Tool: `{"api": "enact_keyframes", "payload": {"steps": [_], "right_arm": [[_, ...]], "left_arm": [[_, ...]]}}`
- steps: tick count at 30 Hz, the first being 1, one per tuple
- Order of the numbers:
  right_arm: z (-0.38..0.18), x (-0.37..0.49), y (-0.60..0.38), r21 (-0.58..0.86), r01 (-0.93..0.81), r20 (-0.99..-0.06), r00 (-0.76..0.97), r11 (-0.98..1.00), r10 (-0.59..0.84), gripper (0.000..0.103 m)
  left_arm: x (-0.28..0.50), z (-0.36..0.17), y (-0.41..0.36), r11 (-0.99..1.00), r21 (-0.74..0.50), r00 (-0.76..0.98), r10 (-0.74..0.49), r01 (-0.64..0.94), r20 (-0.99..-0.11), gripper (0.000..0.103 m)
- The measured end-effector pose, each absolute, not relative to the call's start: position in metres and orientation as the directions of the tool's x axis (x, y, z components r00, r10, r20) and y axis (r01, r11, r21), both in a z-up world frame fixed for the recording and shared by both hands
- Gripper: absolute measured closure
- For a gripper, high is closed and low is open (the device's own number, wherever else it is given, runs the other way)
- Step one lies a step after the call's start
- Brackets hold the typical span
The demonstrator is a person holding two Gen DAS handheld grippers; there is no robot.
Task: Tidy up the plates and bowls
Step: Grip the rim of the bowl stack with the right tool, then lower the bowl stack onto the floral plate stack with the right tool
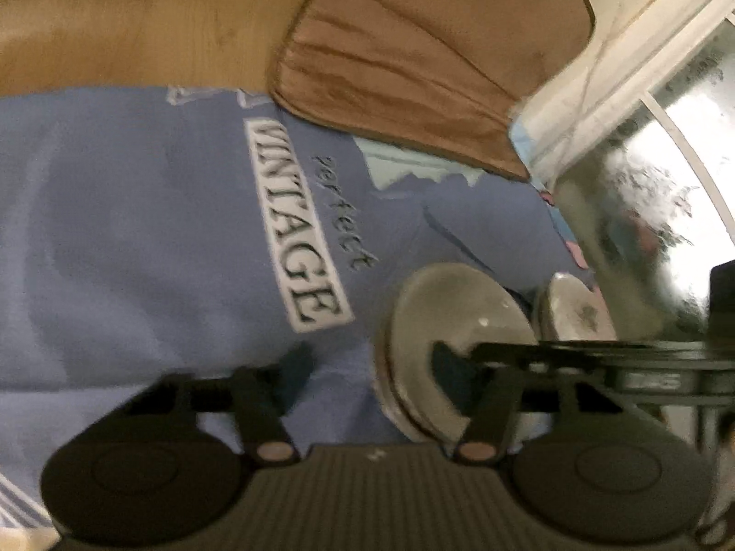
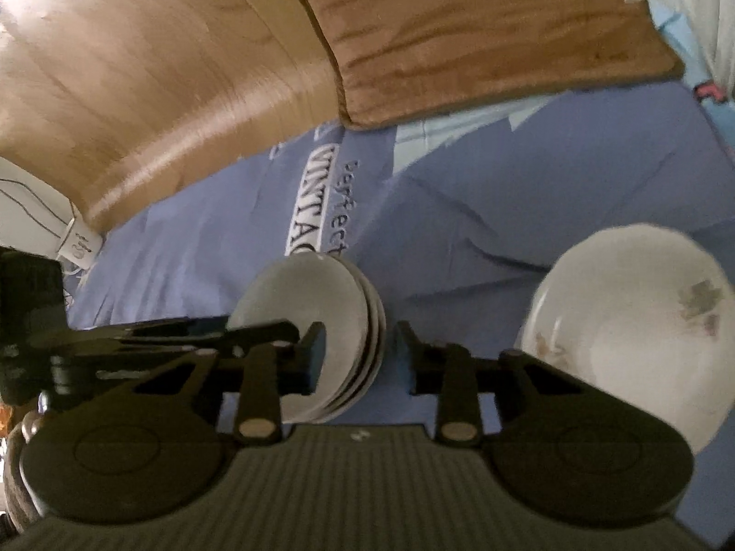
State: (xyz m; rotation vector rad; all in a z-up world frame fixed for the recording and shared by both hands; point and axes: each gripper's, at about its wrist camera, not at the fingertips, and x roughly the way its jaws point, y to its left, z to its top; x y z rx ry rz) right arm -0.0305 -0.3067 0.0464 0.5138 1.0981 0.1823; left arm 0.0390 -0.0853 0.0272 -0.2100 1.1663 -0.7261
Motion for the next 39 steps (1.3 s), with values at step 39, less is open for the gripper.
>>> {"api": "enact_keyframes", "payload": {"steps": [39], "right_arm": [[0.081,-0.123,-0.412,0.341,0.303,-0.717,0.696,0.890,0.038,0.058]], "left_arm": [[0.006,0.086,-0.234,0.662,-0.442,0.200,-0.664,0.605,-0.721,0.032]]}}
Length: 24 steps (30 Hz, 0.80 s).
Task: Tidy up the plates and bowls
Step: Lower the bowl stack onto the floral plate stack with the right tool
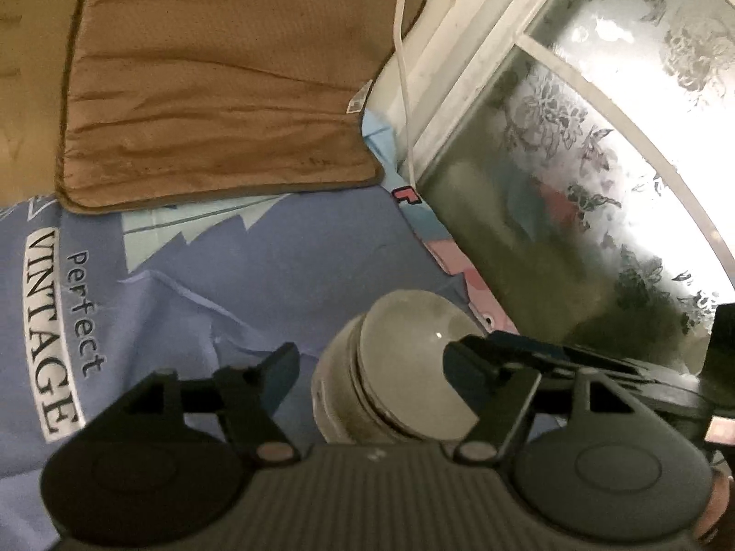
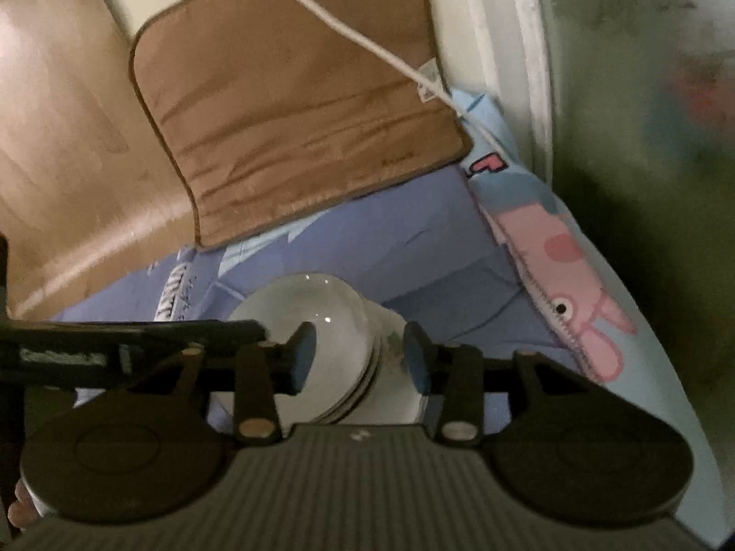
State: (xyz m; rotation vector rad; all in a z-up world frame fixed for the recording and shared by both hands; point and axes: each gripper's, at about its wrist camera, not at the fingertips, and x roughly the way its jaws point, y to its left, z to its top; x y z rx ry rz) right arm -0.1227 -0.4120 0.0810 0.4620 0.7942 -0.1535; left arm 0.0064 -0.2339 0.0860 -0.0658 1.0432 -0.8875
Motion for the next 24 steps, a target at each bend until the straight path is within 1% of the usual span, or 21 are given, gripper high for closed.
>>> {"api": "enact_keyframes", "payload": {"steps": [2,6,11,13,16,17,19,20,21,23,24], "right_arm": [[0.082,-0.129,-0.413,0.348,0.310,-0.709,0.705,0.885,0.031,0.058],[0.081,-0.135,-0.419,0.381,0.339,-0.706,0.708,0.860,0.033,0.058],[0.082,-0.143,-0.421,0.437,0.372,-0.698,0.714,0.819,0.048,0.058],[0.083,-0.145,-0.423,0.454,0.375,-0.693,0.718,0.808,0.056,0.058],[0.082,-0.145,-0.426,0.476,0.380,-0.696,0.714,0.793,0.074,0.056],[0.081,-0.144,-0.428,0.485,0.379,-0.697,0.712,0.788,0.086,0.055],[0.077,-0.140,-0.429,0.500,0.371,-0.701,0.704,0.783,0.115,0.049],[0.075,-0.138,-0.430,0.503,0.364,-0.704,0.699,0.784,0.127,0.042],[0.072,-0.135,-0.431,0.505,0.362,-0.707,0.694,0.784,0.135,0.040],[0.067,-0.131,-0.436,0.520,0.372,-0.712,0.686,0.769,0.150,0.039],[0.064,-0.129,-0.439,0.536,0.375,-0.711,0.683,0.756,0.165,0.037]], "left_arm": [[0.004,0.087,-0.228,0.664,-0.446,0.204,-0.666,0.600,-0.717,0.032],[0.003,0.083,-0.222,0.682,-0.442,0.222,-0.657,0.582,-0.720,0.025],[0.004,0.076,-0.211,0.684,-0.491,0.199,-0.670,0.540,-0.715,0.024],[0.004,0.075,-0.208,0.685,-0.496,0.204,-0.674,0.534,-0.710,0.022],[0.005,0.072,-0.207,0.681,-0.521,0.193,-0.684,0.515,-0.704,0.014],[0.005,0.070,-0.208,0.676,-0.534,0.186,-0.691,0.507,-0.698,0.011],[0.006,0.065,-0.210,0.669,-0.551,0.176,-0.701,0.499,-0.692,0.007],[0.008,0.062,-0.211,0.667,-0.561,0.169,-0.704,0.490,-0.690,0.006],[0.009,0.058,-0.211,0.665,-0.572,0.161,-0.708,0.480,-0.688,0.005],[0.014,0.050,-0.212,0.657,-0.608,0.138,-0.722,0.447,-0.678,0.004],[0.016,0.045,-0.212,0.647,-0.632,0.124,-0.734,0.426,-0.668,0.003]]}}
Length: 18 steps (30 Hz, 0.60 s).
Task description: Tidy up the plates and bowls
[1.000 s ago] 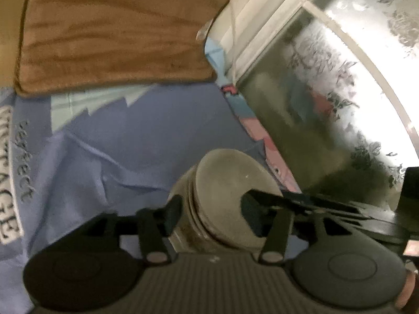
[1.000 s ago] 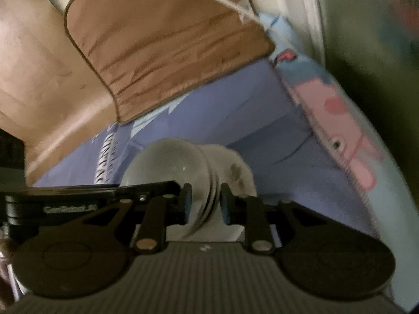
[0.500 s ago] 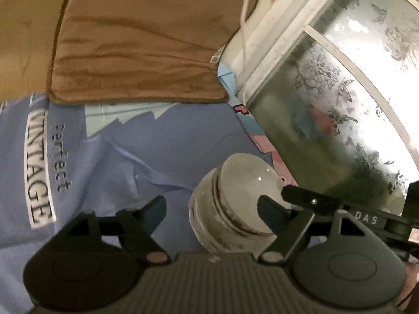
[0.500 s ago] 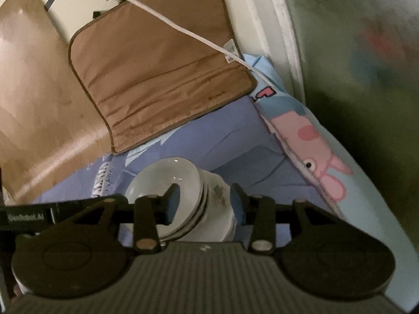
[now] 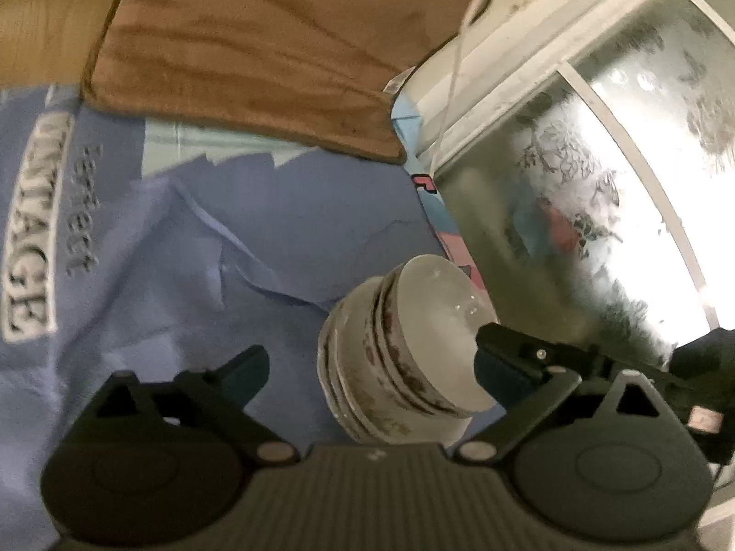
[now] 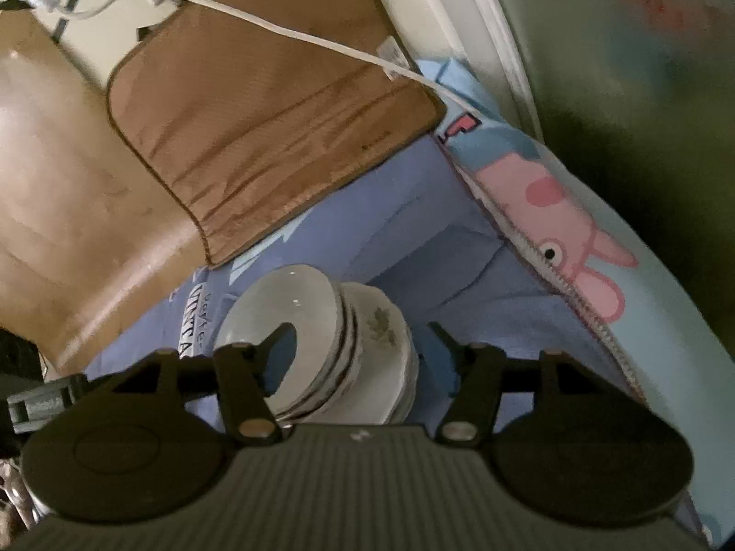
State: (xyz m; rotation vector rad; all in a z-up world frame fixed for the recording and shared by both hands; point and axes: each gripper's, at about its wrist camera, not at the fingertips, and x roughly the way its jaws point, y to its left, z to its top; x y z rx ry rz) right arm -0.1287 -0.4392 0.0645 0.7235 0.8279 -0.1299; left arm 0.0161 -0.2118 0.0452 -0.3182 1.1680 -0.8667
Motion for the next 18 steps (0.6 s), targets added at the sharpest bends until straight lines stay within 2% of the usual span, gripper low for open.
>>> {"api": "enact_keyframes", "payload": {"steps": [7,11,13,14,15,18], "right_arm": [[0.042,-0.115,-0.455,0.607,0.407,-0.722,0.642,0.683,0.259,0.035],[0.032,-0.110,-0.453,0.622,0.400,-0.725,0.619,0.673,0.302,0.035],[0.029,-0.111,-0.454,0.640,0.401,-0.711,0.631,0.655,0.309,0.036],[0.028,-0.111,-0.457,0.653,0.398,-0.704,0.632,0.644,0.323,0.042],[0.028,-0.110,-0.458,0.671,0.388,-0.692,0.634,0.632,0.345,0.047],[0.034,-0.110,-0.451,0.644,0.376,-0.706,0.627,0.666,0.329,0.047]], "left_arm": [[0.024,0.023,-0.224,0.605,-0.711,0.055,-0.774,0.358,-0.631,0.001],[0.023,0.012,-0.234,0.586,-0.737,0.006,-0.784,0.337,-0.620,0.003],[0.023,0.011,-0.234,0.570,-0.751,0.002,-0.797,0.334,-0.604,0.009],[0.023,0.010,-0.234,0.575,-0.746,0.002,-0.792,0.337,-0.610,0.013],[0.024,0.010,-0.234,0.588,-0.733,0.005,-0.781,0.341,-0.624,0.023],[0.024,0.010,-0.231,0.600,-0.722,0.011,-0.772,0.346,-0.636,0.025]]}}
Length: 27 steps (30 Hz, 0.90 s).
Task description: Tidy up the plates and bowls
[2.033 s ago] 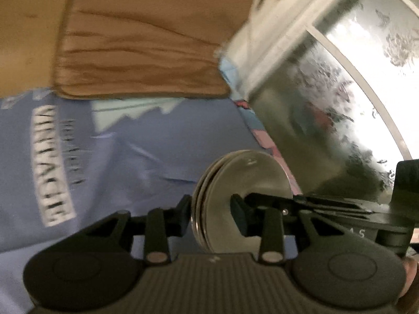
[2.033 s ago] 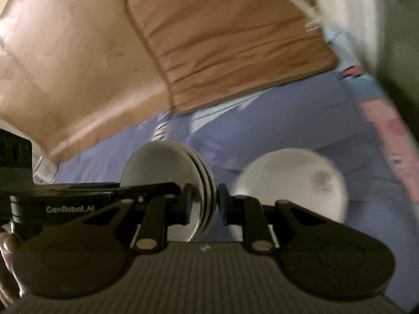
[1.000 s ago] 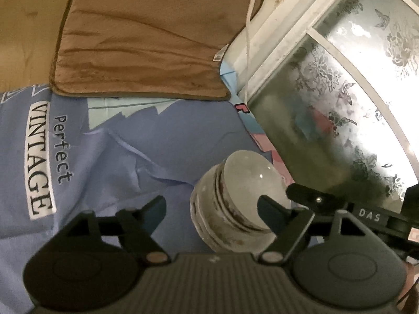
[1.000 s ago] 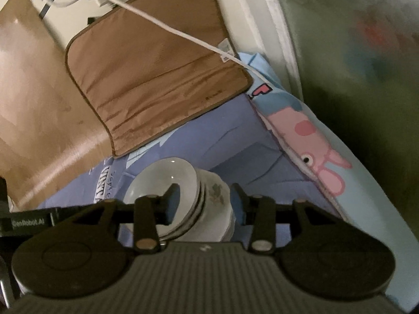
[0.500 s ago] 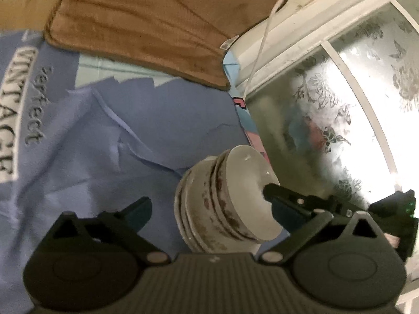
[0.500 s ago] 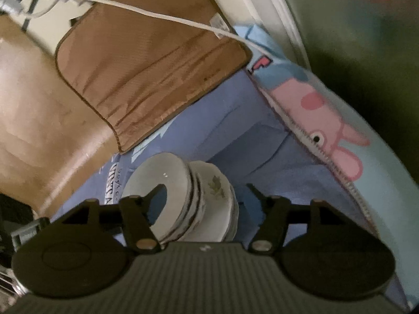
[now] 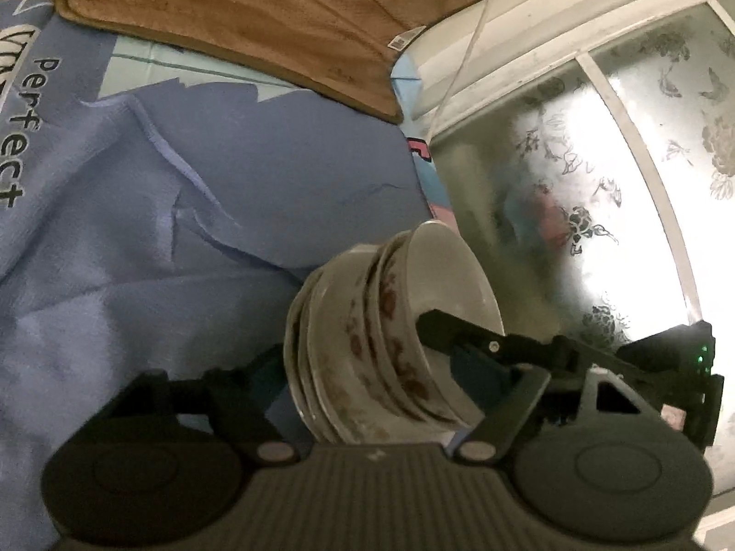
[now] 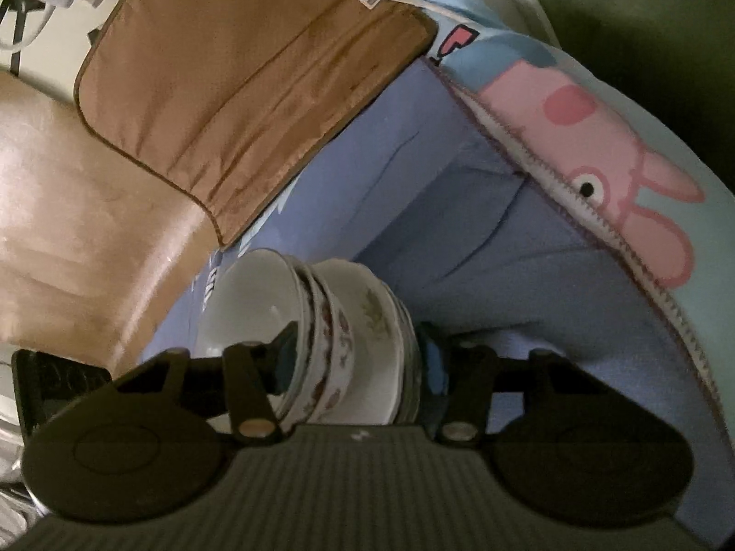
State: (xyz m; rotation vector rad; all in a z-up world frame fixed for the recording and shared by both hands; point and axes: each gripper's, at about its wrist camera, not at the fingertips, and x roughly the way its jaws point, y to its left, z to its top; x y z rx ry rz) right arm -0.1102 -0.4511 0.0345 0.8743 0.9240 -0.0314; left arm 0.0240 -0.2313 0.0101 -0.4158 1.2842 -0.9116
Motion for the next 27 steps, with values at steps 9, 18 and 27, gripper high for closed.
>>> {"api": "enact_keyframes", "payload": {"steps": [9,18,27], "right_arm": [[0.034,-0.106,-0.431,0.657,0.378,-0.708,0.606,0.652,0.362,0.047],[0.034,-0.078,-0.357,0.662,0.267,-0.698,0.559,0.700,0.447,0.047],[0.035,-0.042,-0.258,0.677,0.144,-0.682,0.492,0.722,0.542,0.047]], "left_arm": [[0.019,0.017,-0.199,0.633,-0.704,0.034,-0.751,0.322,-0.660,0.025],[0.006,0.022,-0.101,0.686,-0.694,0.137,-0.726,0.220,-0.674,0.025],[-0.007,0.035,0.015,0.749,-0.643,0.246,-0.661,0.157,-0.709,0.025]]}}
